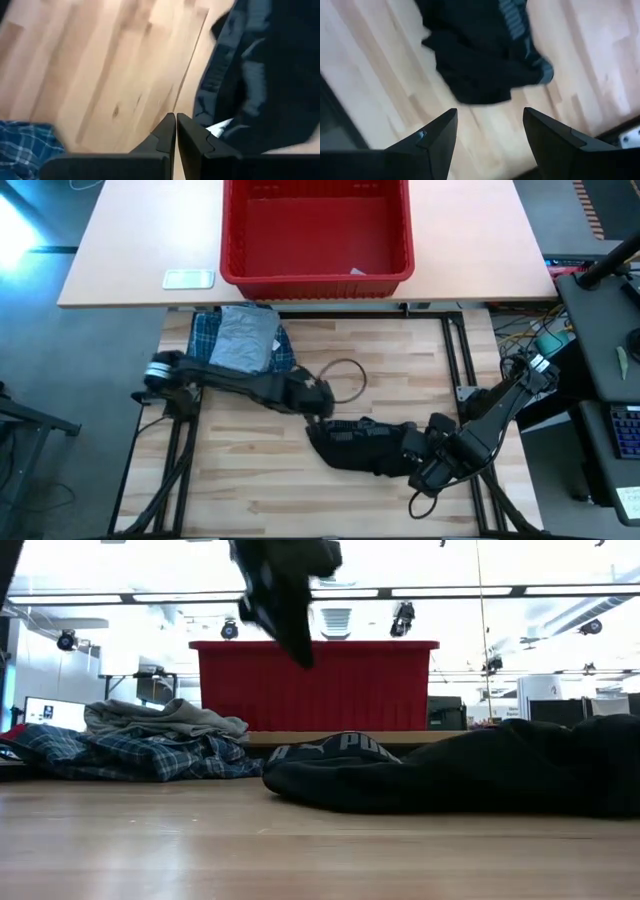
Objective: Fold Laundry from Bin
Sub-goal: Fold the black underwear
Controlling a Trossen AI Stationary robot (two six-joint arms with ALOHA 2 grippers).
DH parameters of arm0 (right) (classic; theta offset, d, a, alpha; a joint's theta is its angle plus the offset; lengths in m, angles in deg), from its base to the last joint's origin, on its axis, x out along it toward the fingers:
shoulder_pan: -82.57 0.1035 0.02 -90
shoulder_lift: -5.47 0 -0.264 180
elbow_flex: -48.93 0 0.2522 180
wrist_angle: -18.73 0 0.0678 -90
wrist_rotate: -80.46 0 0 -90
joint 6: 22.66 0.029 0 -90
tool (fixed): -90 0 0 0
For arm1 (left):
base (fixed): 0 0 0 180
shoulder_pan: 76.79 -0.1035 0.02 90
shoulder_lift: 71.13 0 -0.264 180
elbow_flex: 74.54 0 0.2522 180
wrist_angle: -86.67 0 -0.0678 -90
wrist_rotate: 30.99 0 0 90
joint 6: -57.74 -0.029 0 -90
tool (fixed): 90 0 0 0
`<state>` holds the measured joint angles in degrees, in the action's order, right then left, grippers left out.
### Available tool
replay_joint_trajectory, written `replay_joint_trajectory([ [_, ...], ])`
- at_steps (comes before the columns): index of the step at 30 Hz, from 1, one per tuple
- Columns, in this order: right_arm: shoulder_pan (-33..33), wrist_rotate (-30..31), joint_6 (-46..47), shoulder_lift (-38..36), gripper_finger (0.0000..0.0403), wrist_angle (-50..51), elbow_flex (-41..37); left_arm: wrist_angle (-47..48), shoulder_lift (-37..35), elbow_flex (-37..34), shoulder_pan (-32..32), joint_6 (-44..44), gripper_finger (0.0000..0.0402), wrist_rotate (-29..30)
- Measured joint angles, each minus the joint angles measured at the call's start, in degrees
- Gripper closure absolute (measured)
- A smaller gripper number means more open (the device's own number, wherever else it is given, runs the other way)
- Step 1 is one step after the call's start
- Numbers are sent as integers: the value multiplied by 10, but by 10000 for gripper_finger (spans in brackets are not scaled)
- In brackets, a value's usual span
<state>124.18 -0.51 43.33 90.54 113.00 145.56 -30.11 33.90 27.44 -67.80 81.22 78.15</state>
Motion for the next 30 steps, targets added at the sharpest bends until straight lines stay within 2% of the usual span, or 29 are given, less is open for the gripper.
replay_joint_trajectory([
  [5,-1,33,0,0,181,-11,0,-8,-86,-4,1,55,401,-11],
  [8,-1,35,3,1,181,-17,0,-9,-81,-26,-8,100,389,-85],
  [11,0,34,17,1,181,-18,0,-31,-65,-58,-10,146,353,-131],
  [14,9,33,31,1,181,-19,0,-46,-50,-91,-14,194,300,-197],
  [16,18,30,39,1,181,-20,0,-67,-36,-127,-15,196,263,-238],
  [20,35,30,50,1,181,-19,0,-165,-33,-202,-11,176,196,-255],
  [24,53,29,81,1,181,-18,0,-268,-33,-291,-9,175,149,-256],
  [27,66,25,106,1,181,-16,0,-408,-45,-348,-9,183,133,-237],
  [30,77,25,130,1,181,-15,0,-546,-41,-403,-10,203,133,-226],
])
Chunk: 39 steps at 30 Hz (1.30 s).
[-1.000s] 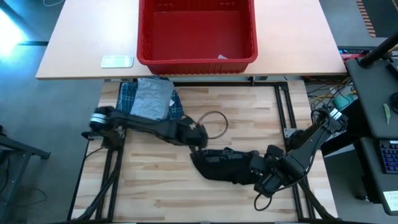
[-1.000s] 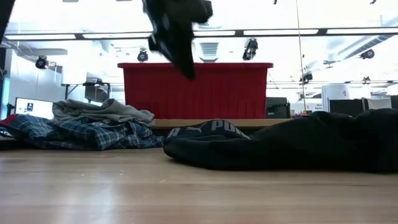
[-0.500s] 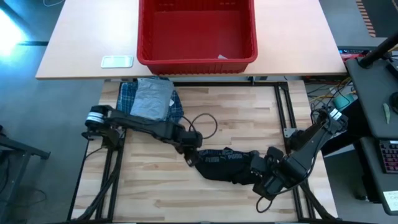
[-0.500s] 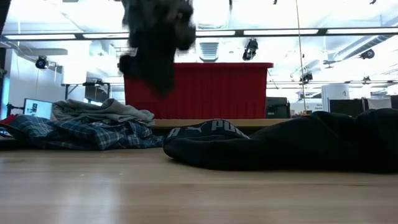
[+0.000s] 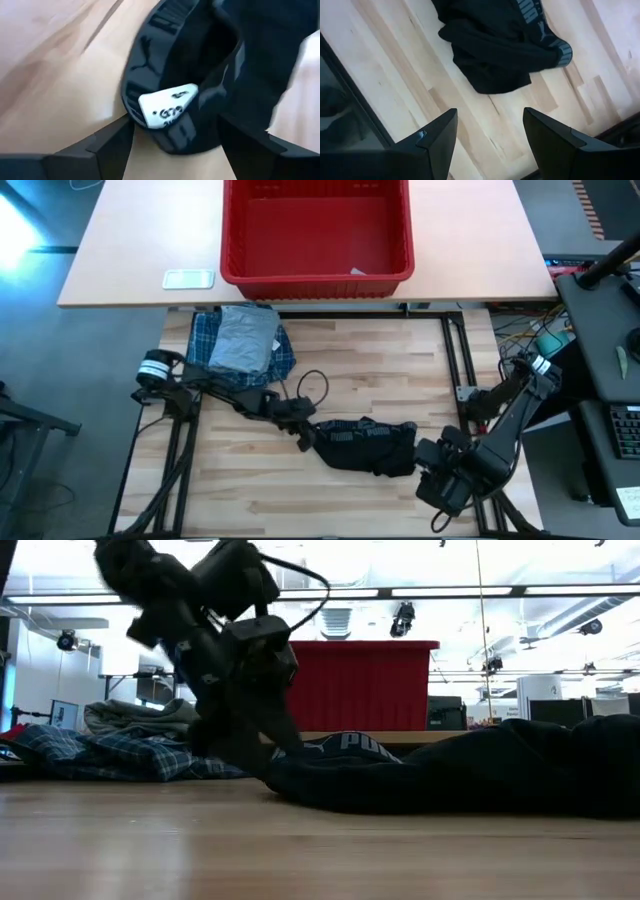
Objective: Fold Laundry from Bin
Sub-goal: Fold the black underwear
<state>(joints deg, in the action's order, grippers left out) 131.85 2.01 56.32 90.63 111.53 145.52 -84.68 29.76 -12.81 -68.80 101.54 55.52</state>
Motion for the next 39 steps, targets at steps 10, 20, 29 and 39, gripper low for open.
replay_joint_trajectory([
  [10,5,88,175,-75,181,69,-38,-221,65,-44,0,6,229,25],
  [20,-20,96,459,-311,181,-139,-350,-202,64,-31,2,10,385,3],
  [29,-113,95,495,-333,181,-417,-568,-175,20,-38,6,-7,399,-5],
  [39,-155,19,504,-328,211,-552,-654,-109,-26,-38,6,-31,401,-15],
])
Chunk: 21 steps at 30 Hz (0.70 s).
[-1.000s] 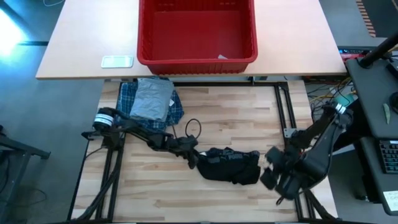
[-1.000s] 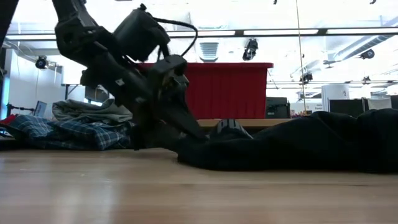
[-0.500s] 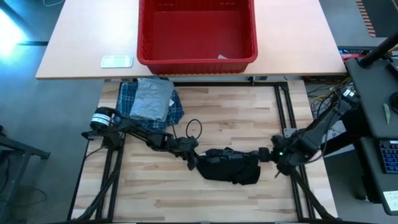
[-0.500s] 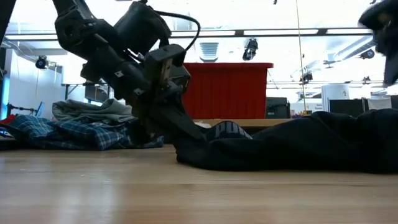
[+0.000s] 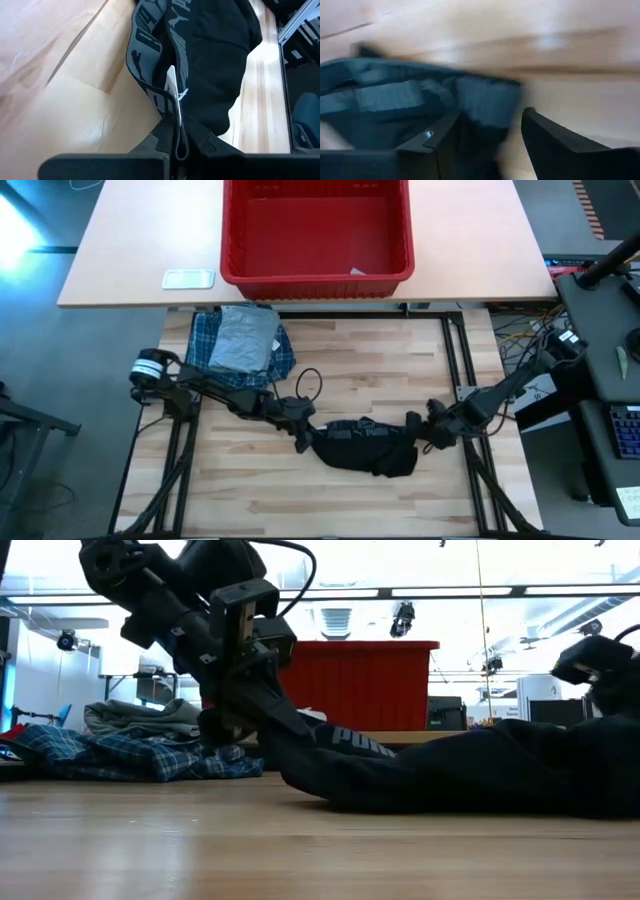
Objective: Fold Laundry from Bin
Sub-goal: Fold the black underwear
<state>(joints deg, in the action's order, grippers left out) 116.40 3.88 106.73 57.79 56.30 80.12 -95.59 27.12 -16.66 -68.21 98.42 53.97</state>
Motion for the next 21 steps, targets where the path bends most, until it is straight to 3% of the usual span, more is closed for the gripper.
replay_joint_trajectory([
  [3,-4,30,-4,11,224,-89,-22,3,-3,0,-1,0,401,4],
  [8,-5,54,-18,37,257,-115,-37,7,-5,0,-1,3,401,10],
  [11,-8,134,-79,41,310,-92,-10,24,-18,0,-1,9,401,11],
  [14,-17,175,-175,38,377,-73,43,51,-50,0,-2,7,401,29],
  [21,-45,226,-438,36,392,123,253,145,-210,2,-20,-35,402,90],
])
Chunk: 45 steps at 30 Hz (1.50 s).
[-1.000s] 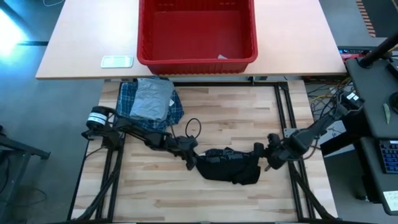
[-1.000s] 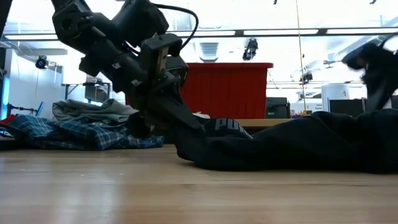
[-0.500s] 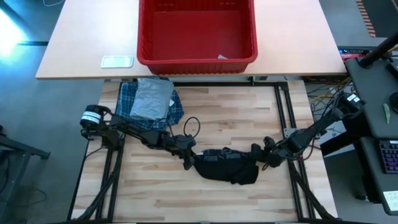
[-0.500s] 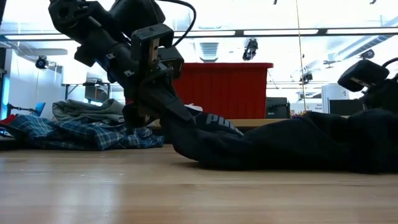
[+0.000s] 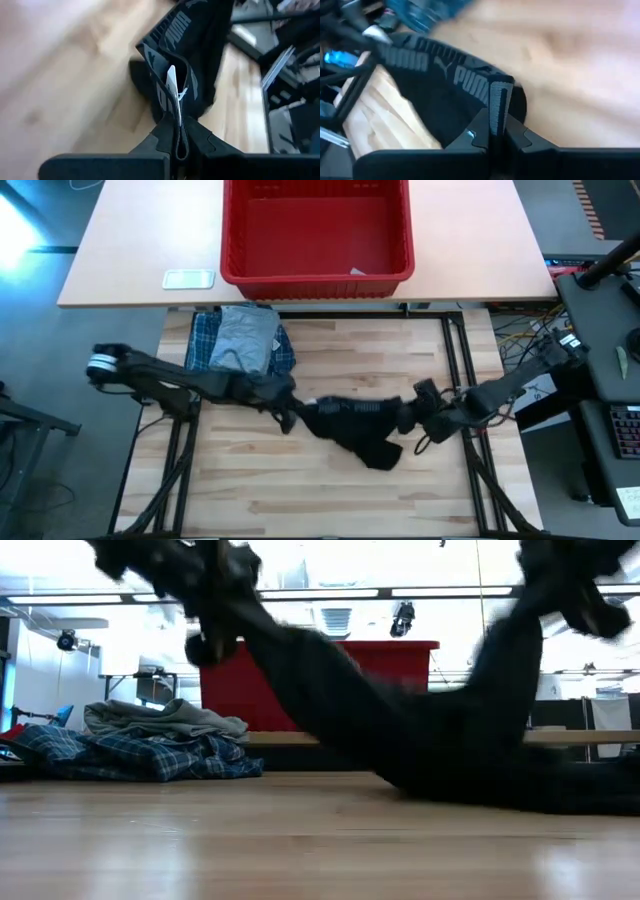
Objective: Fold Laundry from Bin
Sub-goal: Fold the black underwear
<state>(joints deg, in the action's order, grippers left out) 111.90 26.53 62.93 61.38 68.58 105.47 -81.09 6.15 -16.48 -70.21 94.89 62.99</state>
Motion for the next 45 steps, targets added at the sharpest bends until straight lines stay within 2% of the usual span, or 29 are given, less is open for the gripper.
replay_joint_trajectory([
  [3,-7,41,-149,1,392,76,120,85,-72,39,-1,-39,402,41],
  [6,-13,77,-273,1,392,121,224,214,-115,118,0,-90,402,97],
  [10,-16,93,-412,1,393,133,314,341,-121,240,-1,-158,402,153],
  [14,-16,88,-467,2,393,135,357,428,-99,341,1,-191,401,166],
  [20,-15,29,-477,7,393,136,364,516,-62,444,24,-199,401,160],
  [23,-15,15,-436,21,393,196,356,575,-43,461,35,-176,401,147],
  [26,-23,30,-382,40,393,272,342,629,-19,443,32,-144,401,147],
  [30,-64,91,-362,58,393,326,314,618,12,404,-20,-143,401,168],
  [34,-145,116,-438,64,393,328,297,564,41,398,-104,-200,401,175],
  [37,-191,119,-513,58,393,314,297,558,60,439,-142,-249,401,164],
  [41,-194,101,-570,44,393,301,314,586,72,517,-139,-283,401,110],
  [45,-153,13,-569,34,393,296,313,627,80,533,-92,-256,401,94],
])
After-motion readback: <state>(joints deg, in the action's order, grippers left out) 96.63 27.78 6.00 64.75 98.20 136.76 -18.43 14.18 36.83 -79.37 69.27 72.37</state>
